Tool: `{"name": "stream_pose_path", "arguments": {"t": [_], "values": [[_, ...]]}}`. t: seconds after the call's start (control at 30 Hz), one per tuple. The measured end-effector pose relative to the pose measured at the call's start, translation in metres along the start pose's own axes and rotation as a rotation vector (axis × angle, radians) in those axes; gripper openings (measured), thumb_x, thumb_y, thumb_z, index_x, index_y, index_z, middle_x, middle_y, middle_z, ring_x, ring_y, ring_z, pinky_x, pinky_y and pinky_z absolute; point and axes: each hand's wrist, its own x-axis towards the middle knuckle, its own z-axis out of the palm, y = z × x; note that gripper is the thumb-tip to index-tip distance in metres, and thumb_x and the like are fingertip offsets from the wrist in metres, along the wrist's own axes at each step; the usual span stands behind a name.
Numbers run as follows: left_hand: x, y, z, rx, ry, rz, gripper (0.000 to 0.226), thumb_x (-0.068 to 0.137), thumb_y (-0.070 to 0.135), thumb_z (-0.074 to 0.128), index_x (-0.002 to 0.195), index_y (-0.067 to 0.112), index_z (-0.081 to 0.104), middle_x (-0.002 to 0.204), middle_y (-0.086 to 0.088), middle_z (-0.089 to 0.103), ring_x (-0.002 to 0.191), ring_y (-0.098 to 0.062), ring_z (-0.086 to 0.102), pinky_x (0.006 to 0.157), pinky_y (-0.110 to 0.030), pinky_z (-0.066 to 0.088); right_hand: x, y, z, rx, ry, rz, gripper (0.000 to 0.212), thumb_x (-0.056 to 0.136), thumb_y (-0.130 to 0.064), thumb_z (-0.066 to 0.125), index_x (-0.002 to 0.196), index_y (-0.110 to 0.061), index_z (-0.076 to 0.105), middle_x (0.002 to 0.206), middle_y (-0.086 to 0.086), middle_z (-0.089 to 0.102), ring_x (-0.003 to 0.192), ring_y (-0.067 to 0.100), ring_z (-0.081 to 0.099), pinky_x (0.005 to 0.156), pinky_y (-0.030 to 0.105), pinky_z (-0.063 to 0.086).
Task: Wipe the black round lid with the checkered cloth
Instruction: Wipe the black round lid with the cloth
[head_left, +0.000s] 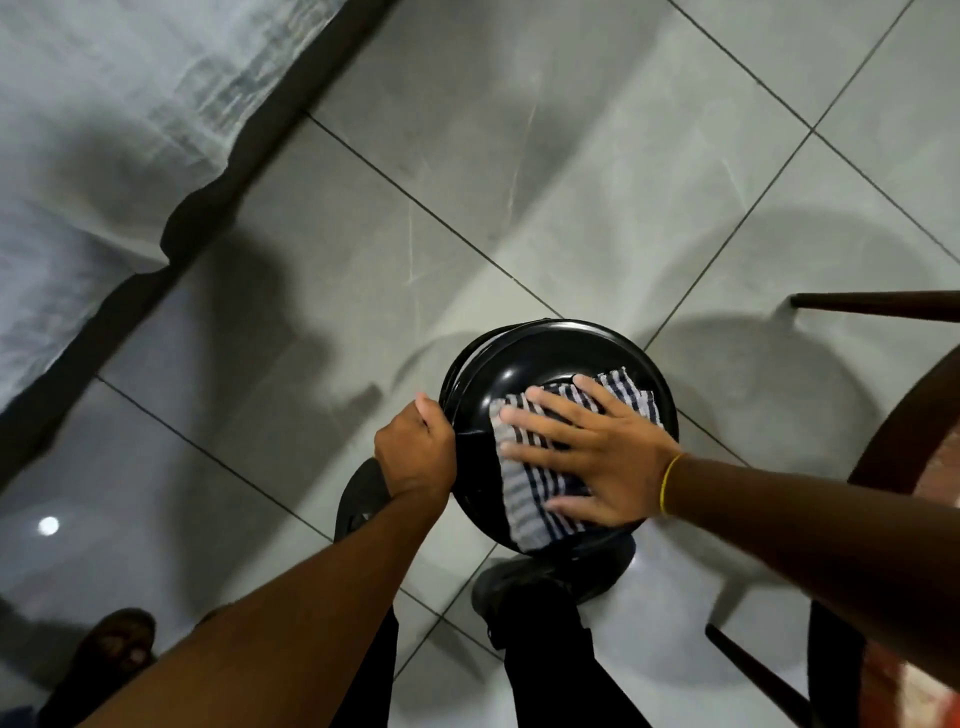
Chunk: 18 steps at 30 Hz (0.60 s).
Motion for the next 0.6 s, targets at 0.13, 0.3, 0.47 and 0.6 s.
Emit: {"name": "stream_pose_path", "arguments": {"t": [0.13,0.3,0.47,0.6], "values": [[-0.001,0.002,0.002,-0.016,0.012,-0.012,0.044,0.096,0.028,0.035,0.055,0.016,0.034,0.049,-0.018,0.047,0.047,-0.041,0.050,0.049,-0.044,0.041,0.017,-0.041,0.004,0.090,0.141,0.559,0.088,0.103,-0.074,0.039,0.177,-0.036,0.010,0.188,-0.002,0.001,0.174,0.028,0.002,0.134,0.069,0.013],[0.000,0.000,0.004,0.005,-0.010,-0.019,0.053,0.102,0.023,0.041,0.051,0.023,0.026,0.045,-0.001,0.032,0.044,-0.030,0.039,0.053,-0.035,0.028,0.073,-0.080,0.000,0.193,0.371,1.505,0.084,0.105,-0.067,0.040,0.176,-0.029,0.019,0.187,0.002,0.012,0.171,0.032,0.017,0.131,0.066,0.016],[0.000,0.001,0.002,0.008,-0.047,0.001,0.054,0.104,0.020,0.042,0.051,0.019,0.029,0.046,-0.003,0.034,0.046,-0.031,0.040,0.054,-0.036,0.027,0.106,-0.082,-0.004,0.282,0.475,1.910,0.079,0.107,-0.062,0.040,0.174,-0.022,0.024,0.182,0.009,0.025,0.168,0.038,0.026,0.125,0.074,0.030],[-0.001,0.005,-0.004,0.017,-0.094,0.028,0.052,0.105,0.019,0.043,0.054,0.013,0.034,0.050,-0.016,0.045,0.050,-0.036,0.045,0.056,-0.038,0.028,0.086,-0.086,0.011,0.225,0.363,1.567,0.085,0.106,-0.066,0.031,0.177,-0.023,0.014,0.187,0.010,0.009,0.171,0.041,0.015,0.128,0.075,0.015]]}}
